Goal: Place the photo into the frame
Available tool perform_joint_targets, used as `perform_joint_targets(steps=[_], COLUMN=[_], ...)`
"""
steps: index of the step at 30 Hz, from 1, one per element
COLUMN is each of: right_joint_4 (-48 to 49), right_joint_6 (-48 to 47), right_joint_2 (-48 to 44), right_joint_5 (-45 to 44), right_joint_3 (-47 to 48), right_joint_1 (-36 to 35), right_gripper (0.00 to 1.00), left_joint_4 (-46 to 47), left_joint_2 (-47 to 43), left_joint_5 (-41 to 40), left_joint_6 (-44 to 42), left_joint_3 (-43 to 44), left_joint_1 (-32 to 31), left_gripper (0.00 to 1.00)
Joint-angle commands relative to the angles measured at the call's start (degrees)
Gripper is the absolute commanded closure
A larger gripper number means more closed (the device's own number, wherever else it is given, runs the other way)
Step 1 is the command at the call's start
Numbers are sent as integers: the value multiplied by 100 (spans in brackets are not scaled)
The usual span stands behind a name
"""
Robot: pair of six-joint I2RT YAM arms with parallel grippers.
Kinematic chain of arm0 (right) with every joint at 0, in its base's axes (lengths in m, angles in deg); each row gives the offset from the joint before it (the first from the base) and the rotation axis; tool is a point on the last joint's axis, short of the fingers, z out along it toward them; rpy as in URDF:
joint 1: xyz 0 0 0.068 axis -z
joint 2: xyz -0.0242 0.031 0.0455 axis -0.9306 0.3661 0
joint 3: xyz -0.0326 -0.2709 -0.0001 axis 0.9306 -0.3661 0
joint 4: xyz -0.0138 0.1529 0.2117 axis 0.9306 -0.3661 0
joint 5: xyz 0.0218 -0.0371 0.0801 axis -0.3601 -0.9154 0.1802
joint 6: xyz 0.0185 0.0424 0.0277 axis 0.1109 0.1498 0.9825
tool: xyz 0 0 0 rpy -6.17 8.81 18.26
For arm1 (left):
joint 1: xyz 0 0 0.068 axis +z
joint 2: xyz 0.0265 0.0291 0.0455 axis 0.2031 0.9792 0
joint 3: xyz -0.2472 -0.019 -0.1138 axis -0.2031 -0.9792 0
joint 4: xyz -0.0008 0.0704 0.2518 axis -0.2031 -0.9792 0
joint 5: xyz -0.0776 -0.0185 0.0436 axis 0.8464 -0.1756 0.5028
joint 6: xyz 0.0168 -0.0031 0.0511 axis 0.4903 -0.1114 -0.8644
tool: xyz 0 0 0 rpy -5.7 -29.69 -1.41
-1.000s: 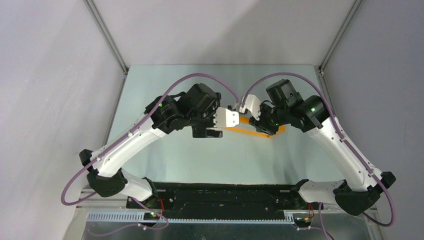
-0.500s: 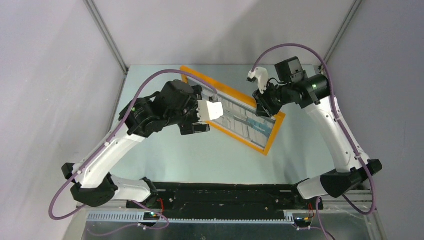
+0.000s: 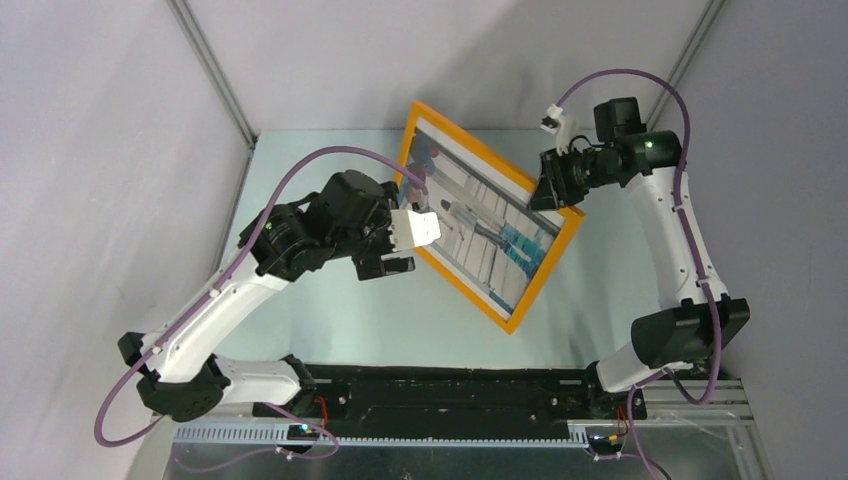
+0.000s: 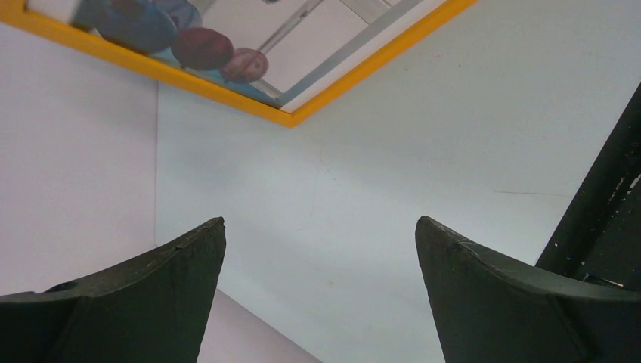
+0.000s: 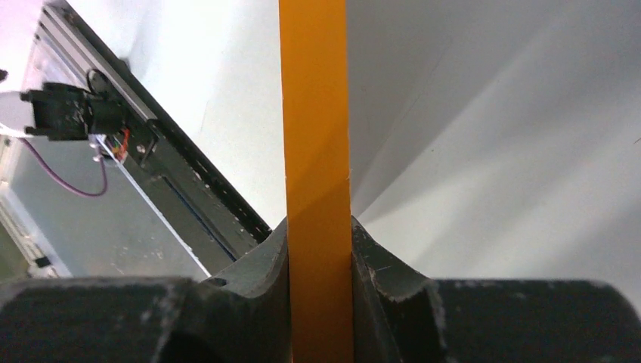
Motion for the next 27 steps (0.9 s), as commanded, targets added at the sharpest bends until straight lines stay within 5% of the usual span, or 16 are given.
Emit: perform_joint_targets(steps=[1, 27], right_joint_4=[635, 4927], right_joint_6=[388, 2287], right_joint_2=[-78, -1607], right_joint_5=[737, 1256], right_joint_3=[-142, -4462], right_joint_1=[423, 2210], right_gripper=[100, 100], left_joint_4=[241, 1086], left_joint_2=[-225, -443], left_joint_5=[225, 713], left_joint_6=[197, 795], left_joint_3=[-178, -1525], left_joint_1=[104, 956], left_gripper=[0, 0])
